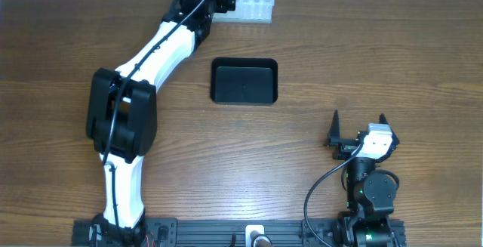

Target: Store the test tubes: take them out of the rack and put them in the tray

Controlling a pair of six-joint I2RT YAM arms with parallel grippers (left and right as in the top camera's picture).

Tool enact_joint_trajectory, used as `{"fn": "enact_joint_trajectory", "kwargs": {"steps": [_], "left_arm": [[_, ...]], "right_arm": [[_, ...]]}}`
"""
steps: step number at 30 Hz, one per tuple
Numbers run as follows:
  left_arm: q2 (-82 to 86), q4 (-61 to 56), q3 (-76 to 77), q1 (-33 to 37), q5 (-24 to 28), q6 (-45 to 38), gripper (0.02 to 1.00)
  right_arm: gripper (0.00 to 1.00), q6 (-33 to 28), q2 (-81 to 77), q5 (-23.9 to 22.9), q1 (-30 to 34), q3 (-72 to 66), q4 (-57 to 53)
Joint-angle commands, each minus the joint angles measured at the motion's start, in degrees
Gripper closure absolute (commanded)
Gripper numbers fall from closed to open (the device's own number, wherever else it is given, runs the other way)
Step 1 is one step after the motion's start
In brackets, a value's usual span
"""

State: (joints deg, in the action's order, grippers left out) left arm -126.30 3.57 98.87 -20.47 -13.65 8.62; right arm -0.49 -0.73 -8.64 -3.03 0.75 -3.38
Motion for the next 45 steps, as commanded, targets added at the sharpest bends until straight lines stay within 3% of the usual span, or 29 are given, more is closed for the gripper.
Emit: {"fn": "enact_joint_trajectory", "kwargs": {"steps": [1,14,25,38,45], "left_arm": [[-2.7,-0.2,3.0,0.2,-2.5,1.0,0.084],[-5.8,-3.8,4.1,0.5,-2.7,1.0,0.148],[-7.8,-4.9,5.2,0.4,-2.0,1.0,0.277],[-7.8,-5.1,5.2,0.1,-2.1,1.0,0.614],[-7.8,-5.1,5.2,0.1,-2.0,1.0,0.715]], "right_arm": [[0.009,-0.4,0.5,0.5,0.4,-0.5,0.0],[0.007,-0.4,0.5,0.5,0.4,-0.5,0.0],[0.007,-0.4,0.5,0.5,0.4,-0.5,0.0],[0.007,-0.4,0.5,0.5,0.4,-0.5,0.0],[0.009,-0.4,0.5,0.5,0.4,-0.5,0.0]]}}
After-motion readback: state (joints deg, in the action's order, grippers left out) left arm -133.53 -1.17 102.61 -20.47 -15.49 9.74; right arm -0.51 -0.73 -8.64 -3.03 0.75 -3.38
